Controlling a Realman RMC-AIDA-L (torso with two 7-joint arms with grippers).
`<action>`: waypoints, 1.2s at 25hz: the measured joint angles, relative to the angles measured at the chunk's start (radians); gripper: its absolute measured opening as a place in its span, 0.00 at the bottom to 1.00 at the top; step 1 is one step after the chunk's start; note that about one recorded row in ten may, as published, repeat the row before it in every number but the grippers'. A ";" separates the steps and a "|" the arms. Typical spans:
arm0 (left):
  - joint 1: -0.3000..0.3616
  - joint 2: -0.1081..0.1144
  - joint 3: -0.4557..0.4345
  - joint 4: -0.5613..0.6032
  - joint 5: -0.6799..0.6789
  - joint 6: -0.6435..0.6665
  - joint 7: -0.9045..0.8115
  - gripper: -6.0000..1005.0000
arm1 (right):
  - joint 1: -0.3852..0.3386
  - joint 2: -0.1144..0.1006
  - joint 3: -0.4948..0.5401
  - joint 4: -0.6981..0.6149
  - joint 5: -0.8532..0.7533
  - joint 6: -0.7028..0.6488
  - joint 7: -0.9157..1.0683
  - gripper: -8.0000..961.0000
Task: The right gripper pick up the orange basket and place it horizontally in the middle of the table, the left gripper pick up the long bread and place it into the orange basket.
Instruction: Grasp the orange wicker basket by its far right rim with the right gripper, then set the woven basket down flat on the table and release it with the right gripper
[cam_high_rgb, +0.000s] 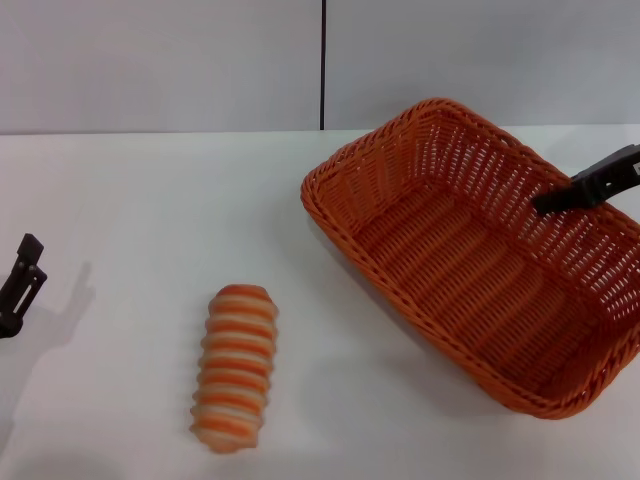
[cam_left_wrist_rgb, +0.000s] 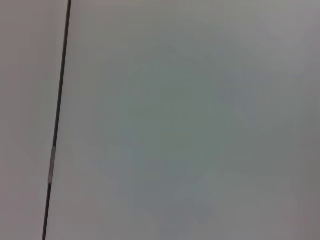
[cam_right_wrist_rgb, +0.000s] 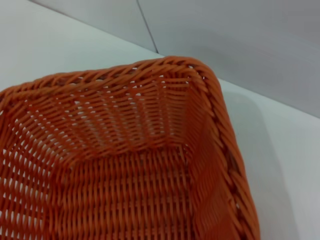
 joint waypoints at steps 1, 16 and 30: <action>0.000 0.000 -0.001 0.000 0.000 0.000 0.000 0.83 | 0.000 0.001 -0.007 0.000 0.000 -0.002 0.000 0.43; 0.011 0.001 -0.003 0.000 -0.004 0.030 0.000 0.83 | 0.041 0.049 -0.101 -0.236 0.057 0.007 -0.193 0.18; 0.069 0.000 -0.002 0.000 -0.006 0.077 0.000 0.83 | 0.174 0.081 -0.291 0.011 0.217 -0.092 -0.547 0.18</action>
